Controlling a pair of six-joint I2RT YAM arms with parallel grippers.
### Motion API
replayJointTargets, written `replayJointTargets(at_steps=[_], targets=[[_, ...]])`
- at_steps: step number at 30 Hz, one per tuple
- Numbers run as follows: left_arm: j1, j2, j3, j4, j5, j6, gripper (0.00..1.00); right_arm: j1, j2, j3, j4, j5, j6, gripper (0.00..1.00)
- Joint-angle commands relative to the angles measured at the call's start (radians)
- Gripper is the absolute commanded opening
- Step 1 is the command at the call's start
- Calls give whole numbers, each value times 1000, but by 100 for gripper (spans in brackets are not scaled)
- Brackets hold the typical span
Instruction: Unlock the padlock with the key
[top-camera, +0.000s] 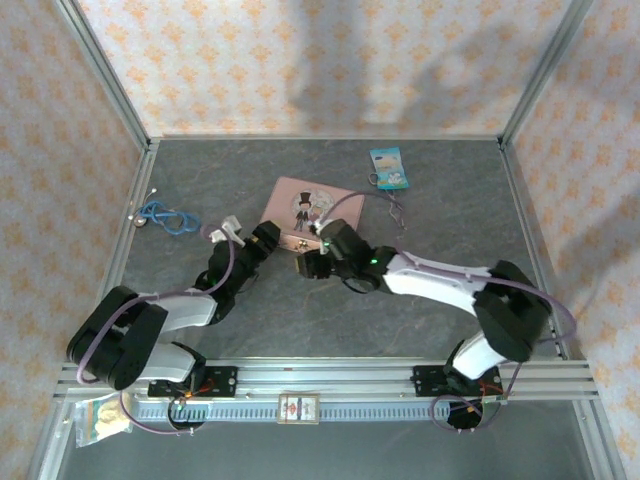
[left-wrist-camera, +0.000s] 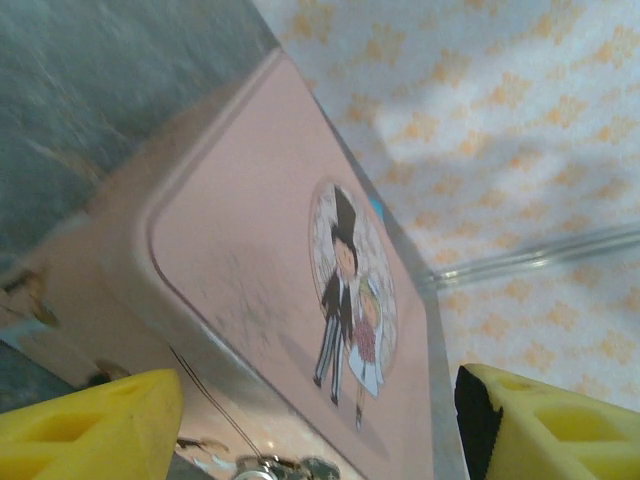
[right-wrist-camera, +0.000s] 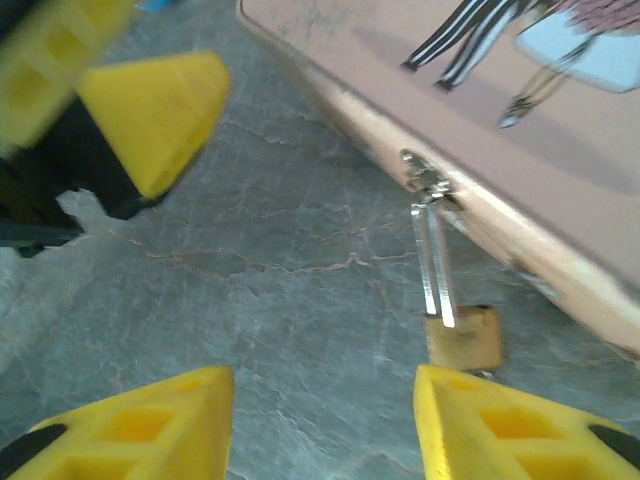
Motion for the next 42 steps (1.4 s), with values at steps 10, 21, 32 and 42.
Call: replayJointTargets(at_steps=[10, 21, 32, 42], targets=[[36, -84, -49, -54, -40, 54, 72, 95, 271, 286, -351, 370, 84, 54], [47, -85, -72, -35, -27, 52, 73, 100, 395, 345, -362, 429, 66, 48], [52, -84, -73, -30, -28, 45, 73, 110, 448, 364, -364, 506, 22, 45], [53, -74, -71, -10, -18, 31, 73, 124, 480, 319, -355, 607, -41, 41]])
